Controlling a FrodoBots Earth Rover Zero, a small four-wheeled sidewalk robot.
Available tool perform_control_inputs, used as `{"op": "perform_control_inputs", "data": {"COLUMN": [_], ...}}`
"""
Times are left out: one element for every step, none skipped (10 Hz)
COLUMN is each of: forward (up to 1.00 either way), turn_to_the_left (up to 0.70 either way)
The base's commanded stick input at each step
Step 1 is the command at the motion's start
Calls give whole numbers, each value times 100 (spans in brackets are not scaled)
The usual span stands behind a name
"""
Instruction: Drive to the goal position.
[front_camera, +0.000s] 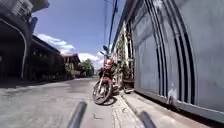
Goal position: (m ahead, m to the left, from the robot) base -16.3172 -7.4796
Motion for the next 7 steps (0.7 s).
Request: {"op": "perform_control_inputs", "data": {"forward": [0,0,0,0,0,0,0], "turn_to_the_left": [0,0,0,0,-43,-50,-33]}}
